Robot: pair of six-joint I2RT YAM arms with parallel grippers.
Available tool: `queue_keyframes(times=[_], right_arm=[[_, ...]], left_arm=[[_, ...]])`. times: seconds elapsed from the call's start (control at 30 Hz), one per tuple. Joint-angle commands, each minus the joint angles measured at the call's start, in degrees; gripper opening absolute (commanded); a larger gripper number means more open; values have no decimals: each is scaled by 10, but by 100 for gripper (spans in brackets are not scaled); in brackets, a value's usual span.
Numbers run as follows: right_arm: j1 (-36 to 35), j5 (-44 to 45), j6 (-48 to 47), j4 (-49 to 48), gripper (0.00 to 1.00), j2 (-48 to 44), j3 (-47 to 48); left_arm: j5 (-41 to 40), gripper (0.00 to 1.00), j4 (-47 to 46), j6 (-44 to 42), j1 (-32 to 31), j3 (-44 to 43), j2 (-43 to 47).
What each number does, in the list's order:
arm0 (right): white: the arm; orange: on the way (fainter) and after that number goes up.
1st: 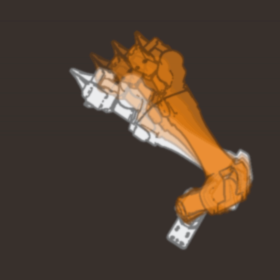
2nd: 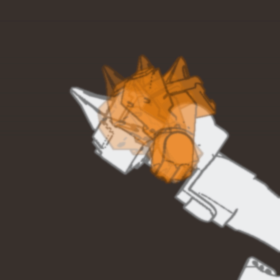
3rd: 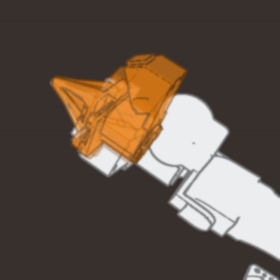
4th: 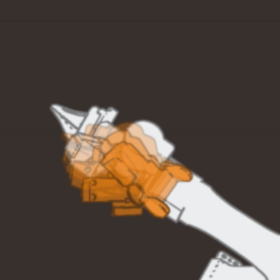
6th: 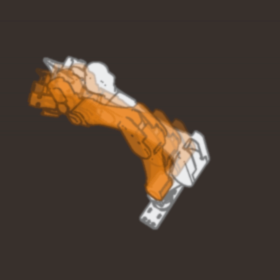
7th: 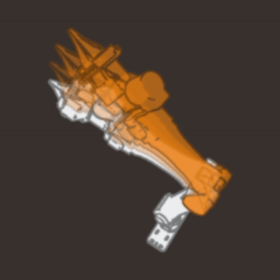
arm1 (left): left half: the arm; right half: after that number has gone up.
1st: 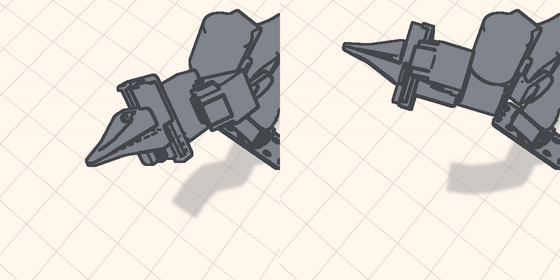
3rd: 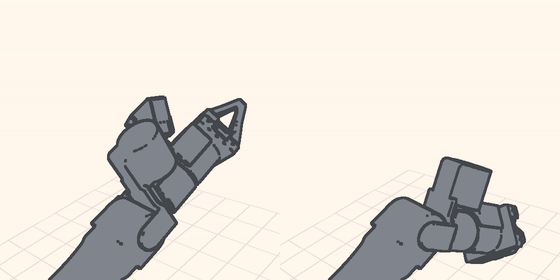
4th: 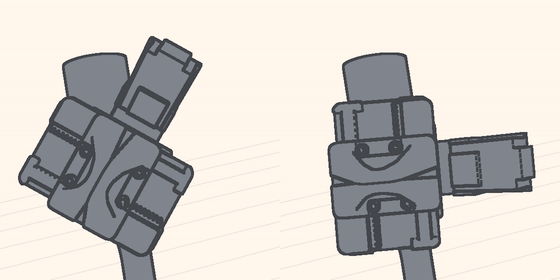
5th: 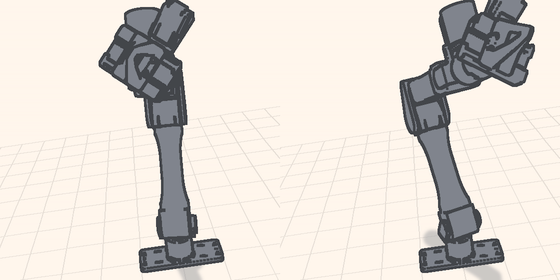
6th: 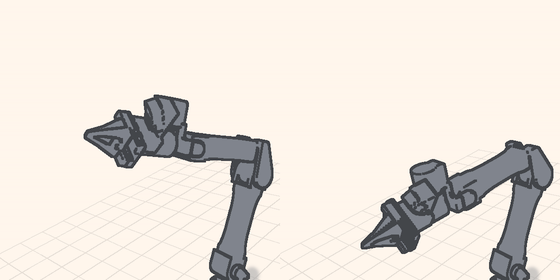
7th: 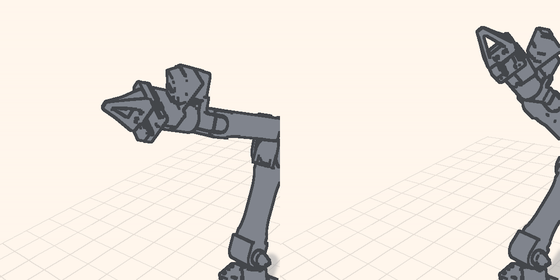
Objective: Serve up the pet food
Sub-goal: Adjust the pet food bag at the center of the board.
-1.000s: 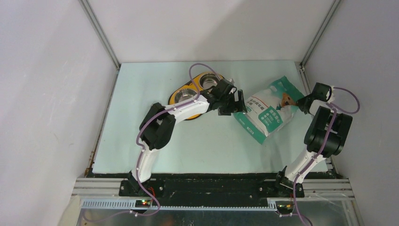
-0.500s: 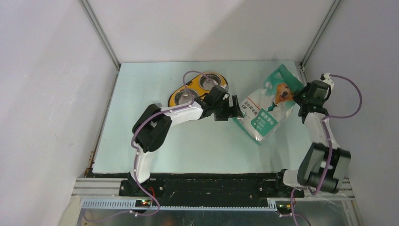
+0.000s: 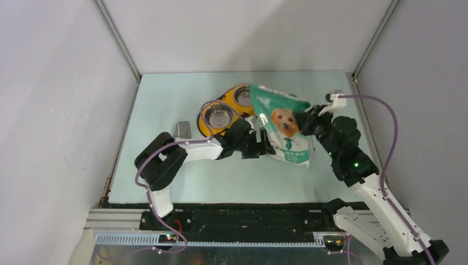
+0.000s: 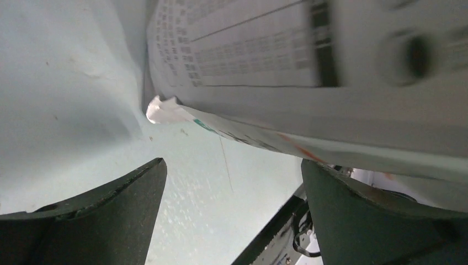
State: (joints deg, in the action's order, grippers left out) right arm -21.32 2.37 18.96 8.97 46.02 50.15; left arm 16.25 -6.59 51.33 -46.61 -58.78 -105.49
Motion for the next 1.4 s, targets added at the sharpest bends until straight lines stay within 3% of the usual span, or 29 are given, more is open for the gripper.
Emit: queue_keyframes(times=[0.0,0.17,0.33,0.5,0.7,0.9,1.13,1.37], right_arm=[[-156,75,-8,-13,0,-30,7],[-321,223,-27,-35,0,-20,15],[-410,352,-24,-61,0,12,39],[-478,473,12,-71,0,71,96],[-537,517,44,-160,0,110,101],[-585,541,34,-248,0,144,101],[-593,509,77,-215,0,164,86],[-594,485,95,-162,5,129,36]], left_arm=[[2,99,-90,13,-1,20,62],[-3,99,-98,16,-2,36,82],[-37,99,-69,3,-2,45,117],[-115,99,44,-42,-2,26,167],[-221,99,187,-70,-2,23,248],[-260,99,227,-72,-2,102,372],[-202,99,120,-56,-2,217,457],[-115,99,11,-72,-5,266,458]])
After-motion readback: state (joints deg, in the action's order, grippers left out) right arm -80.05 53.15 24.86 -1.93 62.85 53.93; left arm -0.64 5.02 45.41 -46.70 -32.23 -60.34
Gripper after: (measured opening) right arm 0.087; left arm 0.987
